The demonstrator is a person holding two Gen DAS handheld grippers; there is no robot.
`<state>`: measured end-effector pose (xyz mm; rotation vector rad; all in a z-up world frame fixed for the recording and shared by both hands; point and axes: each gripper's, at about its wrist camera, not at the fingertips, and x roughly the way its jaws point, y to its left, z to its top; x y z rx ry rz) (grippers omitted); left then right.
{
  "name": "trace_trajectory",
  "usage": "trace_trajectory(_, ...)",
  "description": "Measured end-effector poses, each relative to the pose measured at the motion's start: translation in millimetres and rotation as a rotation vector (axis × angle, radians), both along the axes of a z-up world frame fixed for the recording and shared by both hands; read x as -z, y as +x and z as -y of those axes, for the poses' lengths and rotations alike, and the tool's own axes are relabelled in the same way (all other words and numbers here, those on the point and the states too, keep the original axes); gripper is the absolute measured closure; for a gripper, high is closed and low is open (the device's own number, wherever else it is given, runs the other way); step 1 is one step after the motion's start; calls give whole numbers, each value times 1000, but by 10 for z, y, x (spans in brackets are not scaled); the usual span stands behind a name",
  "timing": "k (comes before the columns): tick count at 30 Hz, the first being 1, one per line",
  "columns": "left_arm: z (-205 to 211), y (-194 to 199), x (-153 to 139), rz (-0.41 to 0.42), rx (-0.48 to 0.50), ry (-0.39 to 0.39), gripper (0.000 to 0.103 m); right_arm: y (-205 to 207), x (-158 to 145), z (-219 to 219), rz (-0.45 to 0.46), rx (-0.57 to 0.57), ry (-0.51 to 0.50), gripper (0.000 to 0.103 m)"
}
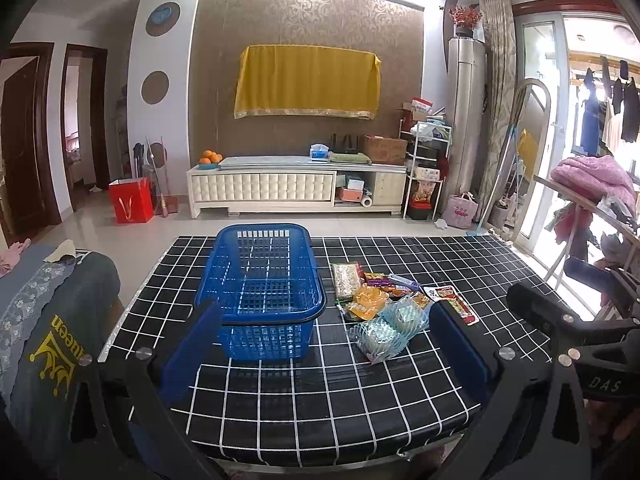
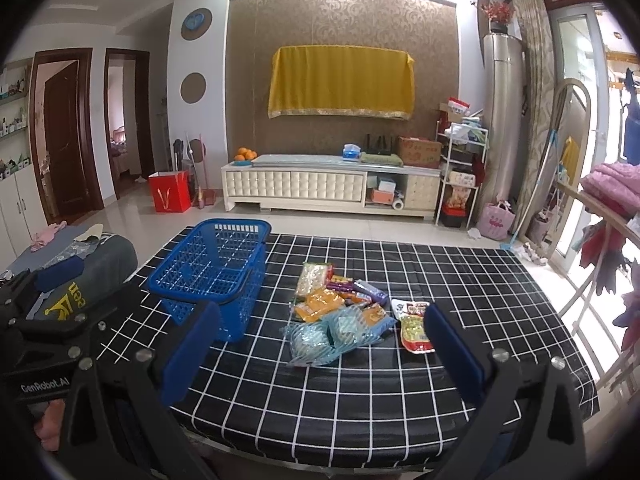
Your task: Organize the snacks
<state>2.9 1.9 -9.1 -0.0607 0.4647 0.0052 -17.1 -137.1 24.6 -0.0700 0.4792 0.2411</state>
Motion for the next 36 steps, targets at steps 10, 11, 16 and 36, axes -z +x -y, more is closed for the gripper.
trace_trajectory(10, 4, -4, 1, -4, -1, 1, 0, 0, 28, -16, -9, 5, -2, 0)
trace_trajectory(11, 3, -5, 3, -5, -1, 2, 0, 2, 24, -20, -11, 5, -2, 0)
trace_trajectory(16, 1, -11, 2, -4, 0, 3, 0, 9, 42, -10, -17, 1, 6, 0)
trace_trajectory(36, -7, -20, 29, -10, -6, 11, 0, 22, 80, 6, -35, 7, 8, 0)
